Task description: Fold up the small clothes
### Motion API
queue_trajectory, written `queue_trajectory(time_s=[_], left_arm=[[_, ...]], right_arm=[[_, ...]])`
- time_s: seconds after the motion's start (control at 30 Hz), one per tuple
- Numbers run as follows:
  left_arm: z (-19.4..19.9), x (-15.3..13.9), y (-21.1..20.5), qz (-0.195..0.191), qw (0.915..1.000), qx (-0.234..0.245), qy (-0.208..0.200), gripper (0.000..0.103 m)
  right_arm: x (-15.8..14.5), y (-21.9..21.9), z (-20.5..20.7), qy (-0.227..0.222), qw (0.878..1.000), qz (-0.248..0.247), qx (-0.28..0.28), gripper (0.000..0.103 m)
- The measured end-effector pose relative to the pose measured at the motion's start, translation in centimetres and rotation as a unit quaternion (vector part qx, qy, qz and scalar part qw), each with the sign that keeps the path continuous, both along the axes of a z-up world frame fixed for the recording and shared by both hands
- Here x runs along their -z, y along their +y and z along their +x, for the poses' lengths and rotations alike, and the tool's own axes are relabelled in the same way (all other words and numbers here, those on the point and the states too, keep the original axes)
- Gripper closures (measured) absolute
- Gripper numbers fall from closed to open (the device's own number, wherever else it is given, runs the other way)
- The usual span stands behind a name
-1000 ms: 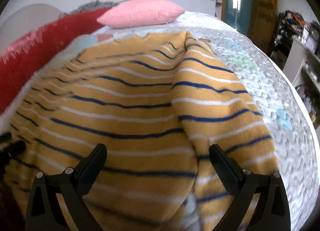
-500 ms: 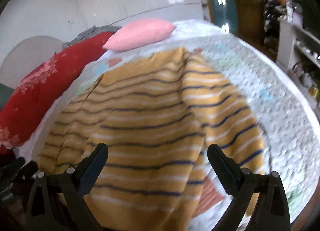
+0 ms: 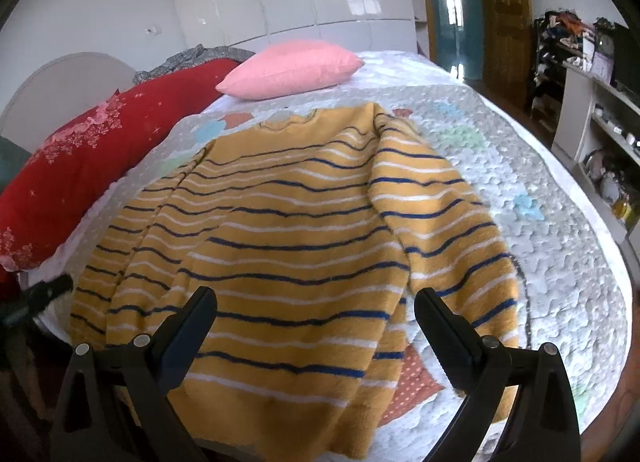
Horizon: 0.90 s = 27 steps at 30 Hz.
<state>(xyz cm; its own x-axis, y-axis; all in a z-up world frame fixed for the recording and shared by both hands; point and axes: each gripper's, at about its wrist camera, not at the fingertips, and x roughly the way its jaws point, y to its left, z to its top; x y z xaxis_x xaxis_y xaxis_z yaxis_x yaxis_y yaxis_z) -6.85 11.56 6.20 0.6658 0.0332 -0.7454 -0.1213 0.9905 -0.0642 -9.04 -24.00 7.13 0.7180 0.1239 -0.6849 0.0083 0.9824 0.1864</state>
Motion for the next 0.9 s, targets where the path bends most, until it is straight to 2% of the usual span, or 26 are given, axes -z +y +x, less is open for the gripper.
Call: queue_trajectory(time_s=[0.1, 0.17, 0.23, 0.3, 0.37, 0.4, 0.47, 0.57, 0.63, 0.7, 0.8, 0.87, 0.9], left_arm=[[3.6, 2.2, 2.4, -0.002, 0.9994, -0.01, 0.033, 0.0], [5.5, 3.9, 3.3, -0.023, 0.9975, -0.003, 0.066, 0.0], [6.4, 4.7, 3.1, -0.018, 0.997, 0.01, 0.074, 0.0], [6.6, 4.6, 2.1, -0.008, 0.9971, 0.035, 0.067, 0.021], [6.7, 4.0, 1.8, 0.011, 0.9972, 0.037, 0.065, 0.085], [7.0, 3.6, 2.0, 0.001, 0.997, 0.041, 0.066, 0.097], [7.6, 2.7, 3.2, -0.012, 0.9973, 0.029, 0.067, 0.096], [9.1, 0.7, 5.8, 0.05, 0.9974, -0.028, 0.043, 0.096], [10.2, -0.3, 8.1, 0.067, 0.9949, -0.065, 0.039, 0.095], [10.8, -1.1, 9.4, 0.067, 0.9942, -0.074, 0.039, 0.091], [9.3, -2.2, 9.2, 0.053, 0.9963, -0.065, 0.015, 0.08], [7.8, -2.5, 8.4, 0.024, 0.9987, -0.045, 0.005, 0.053], [7.0, -2.4, 7.7, -0.003, 0.9996, -0.029, 0.001, 0.049]], right_arm=[[0.7, -0.6, 0.2, 0.007, 1.0, 0.007, 0.012, 0.002], [1.4, -1.1, 0.4, 0.017, 1.0, 0.017, 0.016, 0.002], [2.0, -1.3, 0.6, 0.025, 0.999, 0.019, 0.02, 0.002], [2.3, -1.4, 0.7, 0.03, 0.999, 0.016, 0.022, 0.002], [2.6, -1.4, 1.0, 0.034, 0.999, 0.012, 0.022, 0.002], [2.6, -1.4, 1.1, 0.035, 0.999, 0.01, 0.022, 0.002], [2.7, -1.4, 1.3, 0.036, 0.999, 0.009, 0.024, 0.004], [2.6, -1.7, 1.6, 0.036, 0.999, 0.012, 0.026, 0.008], [2.4, -2.2, 1.5, 0.03, 0.999, 0.008, 0.032, 0.008], [1.9, -3.0, 1.5, 0.021, 0.999, 0.005, 0.043, 0.008], [0.9, -5.3, 1.3, 0.004, 0.997, 0.012, 0.076, 0.008], [0.5, -7.4, 1.3, 0.001, 0.994, 0.012, 0.109, 0.008], [0.6, -8.7, 1.3, 0.0, 0.992, 0.011, 0.129, 0.008]])
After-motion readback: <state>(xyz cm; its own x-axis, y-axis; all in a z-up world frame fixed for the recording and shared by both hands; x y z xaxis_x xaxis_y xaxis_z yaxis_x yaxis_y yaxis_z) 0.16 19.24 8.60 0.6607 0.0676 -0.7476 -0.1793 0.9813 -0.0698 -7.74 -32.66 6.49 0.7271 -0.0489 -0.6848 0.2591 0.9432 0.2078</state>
